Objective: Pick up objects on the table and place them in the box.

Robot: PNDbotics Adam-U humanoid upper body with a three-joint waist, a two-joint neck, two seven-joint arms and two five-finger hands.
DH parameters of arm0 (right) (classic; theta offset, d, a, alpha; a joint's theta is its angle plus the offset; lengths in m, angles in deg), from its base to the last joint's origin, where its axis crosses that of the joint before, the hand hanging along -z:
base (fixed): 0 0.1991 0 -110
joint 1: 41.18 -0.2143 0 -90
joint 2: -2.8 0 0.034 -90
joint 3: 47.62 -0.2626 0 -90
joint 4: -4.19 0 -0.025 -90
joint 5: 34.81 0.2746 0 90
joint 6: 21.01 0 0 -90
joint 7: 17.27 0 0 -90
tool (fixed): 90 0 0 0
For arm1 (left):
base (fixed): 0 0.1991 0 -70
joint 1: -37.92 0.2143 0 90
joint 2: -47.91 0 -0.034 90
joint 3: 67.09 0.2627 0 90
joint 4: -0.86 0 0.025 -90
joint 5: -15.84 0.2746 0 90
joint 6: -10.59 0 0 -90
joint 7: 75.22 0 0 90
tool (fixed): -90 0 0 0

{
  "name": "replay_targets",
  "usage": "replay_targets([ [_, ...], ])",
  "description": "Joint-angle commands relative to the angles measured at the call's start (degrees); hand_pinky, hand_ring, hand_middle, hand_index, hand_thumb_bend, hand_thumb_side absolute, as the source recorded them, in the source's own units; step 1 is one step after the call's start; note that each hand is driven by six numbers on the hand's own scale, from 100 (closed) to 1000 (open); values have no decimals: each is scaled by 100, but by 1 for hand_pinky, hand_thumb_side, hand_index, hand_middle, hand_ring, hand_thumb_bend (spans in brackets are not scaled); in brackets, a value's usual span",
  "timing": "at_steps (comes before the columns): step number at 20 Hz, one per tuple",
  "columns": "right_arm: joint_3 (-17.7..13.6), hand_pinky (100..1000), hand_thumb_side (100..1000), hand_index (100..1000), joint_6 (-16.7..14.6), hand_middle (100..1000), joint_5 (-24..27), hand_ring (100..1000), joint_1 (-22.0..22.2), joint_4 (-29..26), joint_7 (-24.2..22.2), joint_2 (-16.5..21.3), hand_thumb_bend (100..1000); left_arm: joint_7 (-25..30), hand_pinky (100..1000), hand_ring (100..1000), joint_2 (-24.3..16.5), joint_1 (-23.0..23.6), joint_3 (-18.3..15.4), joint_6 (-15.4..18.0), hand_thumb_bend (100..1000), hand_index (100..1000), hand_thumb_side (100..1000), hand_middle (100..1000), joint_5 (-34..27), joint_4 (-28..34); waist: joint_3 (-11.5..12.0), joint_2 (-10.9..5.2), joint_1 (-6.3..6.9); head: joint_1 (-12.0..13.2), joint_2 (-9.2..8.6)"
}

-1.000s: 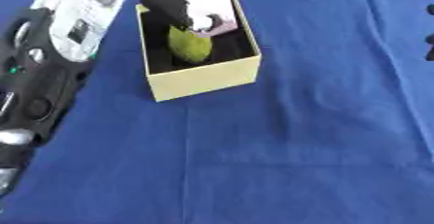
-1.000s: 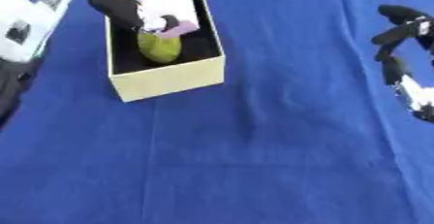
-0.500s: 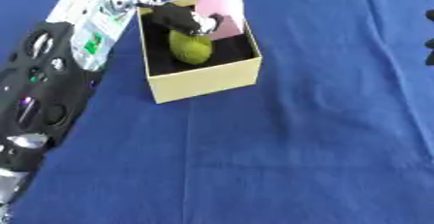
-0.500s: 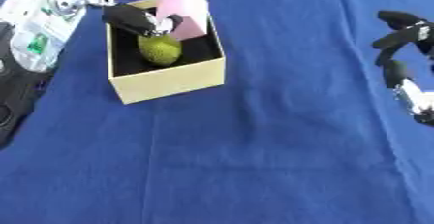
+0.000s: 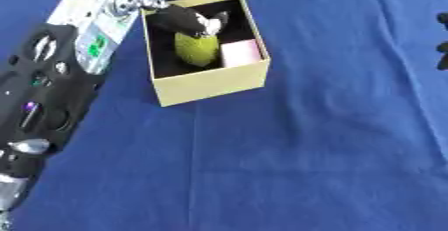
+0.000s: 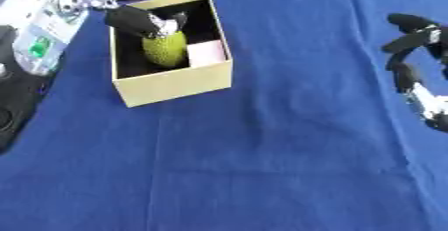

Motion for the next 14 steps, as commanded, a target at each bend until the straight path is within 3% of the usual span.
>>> replay_targets([
  [1, -62, 1000, 470, 709, 12, 484, 24, 974, -3, -85, -8, 74, 100, 41, 1000, 961, -68, -77, -66, 34, 185, 989, 713, 871, 34, 68, -5, -153, -20, -6, -62],
  [3, -65, 1000, 470, 709, 23, 484, 21, 975, 7, -85, -19, 57, 100, -1, 1000, 943, -63, -55, -102, 8, 100, 975, 734, 843, -38, 115, -4, -156, -25, -6, -62],
  [5, -73, 1000, 470, 709, 26, 484, 17, 975, 17, -85, -18, 39, 100, -127, 1000, 927, -62, -9, -223, -111, 100, 969, 714, 824, -319, 329, -1, -154, -32, -8, -60],
  [6, -79, 1000, 470, 709, 22, 484, 19, 975, 21, -85, -13, 33, 100, -221, 994, 910, -76, 19, -299, -209, 100, 968, 650, 813, -530, 510, 1, -153, -37, -12, -56],
  [8, -98, 1000, 470, 711, -7, 485, 29, 975, 30, -85, 11, 31, 100, -567, 942, 866, -185, 95, -493, -491, 100, 944, 548, 763, -1156, 1061, 13, -153, -39, -23, -43],
  [12, -180, 1000, 470, 722, -155, 491, 149, 972, 13, -85, 153, 38, 100, -1496, 861, 807, -598, 394, -818, -907, 100, 900, 555, 725, -2717, 2354, 54, -156, -34, -46, -20],
  [14, -240, 997, 470, 726, -297, 494, 258, 967, -15, -85, 277, 42, 100, -2009, 832, 782, -851, 658, -997, -953, 100, 881, 565, 701, -3504, 2986, 70, -157, -33, -62, -26],
])
